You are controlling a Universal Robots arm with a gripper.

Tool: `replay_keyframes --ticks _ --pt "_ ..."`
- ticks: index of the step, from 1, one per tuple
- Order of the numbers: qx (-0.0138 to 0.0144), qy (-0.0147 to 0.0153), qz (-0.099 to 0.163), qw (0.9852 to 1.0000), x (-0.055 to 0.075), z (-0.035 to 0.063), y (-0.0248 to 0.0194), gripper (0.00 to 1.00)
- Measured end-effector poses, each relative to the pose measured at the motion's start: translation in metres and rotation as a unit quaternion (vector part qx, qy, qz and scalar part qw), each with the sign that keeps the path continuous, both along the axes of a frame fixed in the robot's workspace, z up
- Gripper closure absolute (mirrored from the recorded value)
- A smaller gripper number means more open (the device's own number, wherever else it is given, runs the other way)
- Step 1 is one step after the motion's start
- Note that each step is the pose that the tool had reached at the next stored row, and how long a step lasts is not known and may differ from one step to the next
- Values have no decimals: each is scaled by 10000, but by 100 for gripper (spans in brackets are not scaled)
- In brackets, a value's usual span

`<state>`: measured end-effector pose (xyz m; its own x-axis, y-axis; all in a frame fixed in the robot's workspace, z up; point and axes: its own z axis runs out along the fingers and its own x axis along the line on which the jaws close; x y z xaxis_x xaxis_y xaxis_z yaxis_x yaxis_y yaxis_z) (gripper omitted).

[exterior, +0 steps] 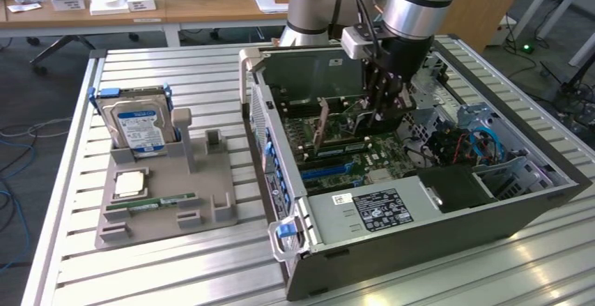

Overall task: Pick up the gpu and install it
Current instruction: 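Insert the gpu into the slot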

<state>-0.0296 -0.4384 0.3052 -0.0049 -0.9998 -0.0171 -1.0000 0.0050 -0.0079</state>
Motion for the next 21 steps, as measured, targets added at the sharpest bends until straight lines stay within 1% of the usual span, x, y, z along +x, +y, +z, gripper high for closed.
replay_keyframes --ticks 1,2,7,12,15,20,21 --pt "0 0 -4 10000 -2 0 -37 74" --pt "0 0 -4 10000 -8 -1 -56 74" --pt "0 0 -10 10000 -20 -1 -55 74" --pt "-7 0 -158 9999 -32 -4 -54 74" --pt "-7 0 -172 9999 -33 -4 -54 74" --pt "-7 0 -172 9999 -38 -4 -83 74" --pt "-7 0 -172 9999 -41 -5 -83 74"
